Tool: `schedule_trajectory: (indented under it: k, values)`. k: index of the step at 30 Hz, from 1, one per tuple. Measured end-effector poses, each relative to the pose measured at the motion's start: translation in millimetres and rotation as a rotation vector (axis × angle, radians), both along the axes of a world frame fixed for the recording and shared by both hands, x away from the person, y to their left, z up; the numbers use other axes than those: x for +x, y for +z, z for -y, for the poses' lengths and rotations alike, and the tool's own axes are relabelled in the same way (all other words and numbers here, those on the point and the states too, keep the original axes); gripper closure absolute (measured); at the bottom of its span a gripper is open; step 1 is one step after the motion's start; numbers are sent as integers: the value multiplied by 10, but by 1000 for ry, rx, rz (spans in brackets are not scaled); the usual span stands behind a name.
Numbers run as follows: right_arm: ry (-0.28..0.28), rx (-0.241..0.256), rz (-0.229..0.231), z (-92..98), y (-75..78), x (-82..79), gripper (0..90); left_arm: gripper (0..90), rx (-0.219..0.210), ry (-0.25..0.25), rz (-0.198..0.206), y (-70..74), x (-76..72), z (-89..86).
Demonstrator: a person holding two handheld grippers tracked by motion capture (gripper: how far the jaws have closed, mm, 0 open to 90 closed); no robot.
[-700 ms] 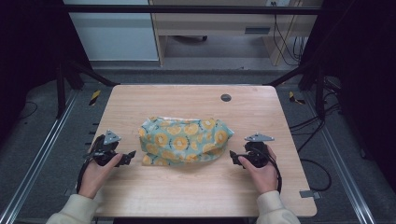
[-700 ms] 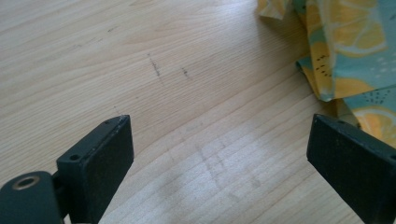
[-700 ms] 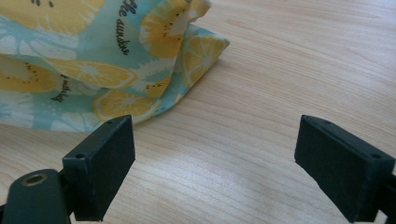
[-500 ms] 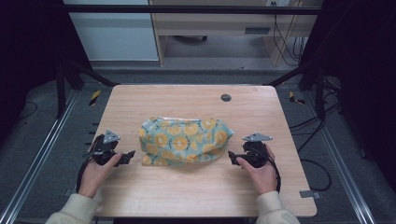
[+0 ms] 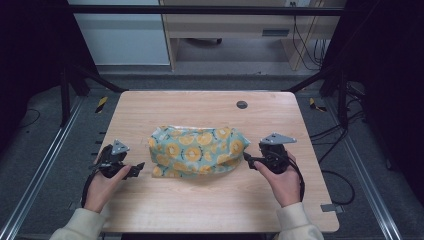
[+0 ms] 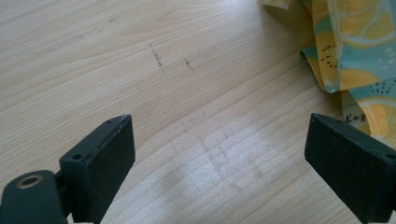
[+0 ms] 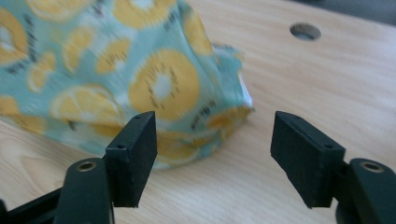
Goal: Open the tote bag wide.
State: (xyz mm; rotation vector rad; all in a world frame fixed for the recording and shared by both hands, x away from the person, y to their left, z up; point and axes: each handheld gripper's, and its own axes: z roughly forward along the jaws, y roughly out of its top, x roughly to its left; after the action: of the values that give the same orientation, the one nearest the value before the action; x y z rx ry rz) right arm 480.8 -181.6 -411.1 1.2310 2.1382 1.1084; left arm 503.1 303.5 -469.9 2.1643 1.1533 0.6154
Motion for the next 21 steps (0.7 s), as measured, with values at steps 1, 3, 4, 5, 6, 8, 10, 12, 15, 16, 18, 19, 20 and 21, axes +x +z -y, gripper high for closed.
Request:
schedule_trajectory:
  k: [1,3,4,5,6,8,10,12,15,16,18,19,20,21]
  values:
    - [9,2,6,-15,49,12,329,84,-1,2,4,0,-3,1]
    - [22,-4,15,-40,139,50,340,85,1,3,3,-1,-3,1]
    - [29,-7,17,-51,169,73,342,85,4,1,0,-4,0,1]
    - [35,-8,18,-67,217,114,344,85,5,0,0,-6,2,2]
    - [39,-9,19,-78,246,141,346,85,5,-1,0,-8,5,5]
    - [57,-11,21,-117,326,218,347,86,7,-3,-2,-10,7,8]
    - [67,-18,20,-151,381,288,350,86,9,0,-2,-13,6,11]
    - [71,-23,12,-180,409,330,350,86,12,0,-2,-10,3,11]
    - [88,-37,-3,-232,411,404,344,86,12,1,1,-6,-1,10]
    - [91,-39,-7,-243,407,422,343,86,12,1,1,-6,-1,10]
    - [108,-31,-25,-285,389,472,338,86,15,0,-1,-8,2,9]
    - [121,-29,-29,-322,370,504,337,87,15,0,-1,-8,2,9]
    - [130,-29,-37,-356,352,529,336,87,14,2,0,-13,4,13]
    - [142,-32,-47,-389,329,560,336,87,14,1,0,-14,4,15]
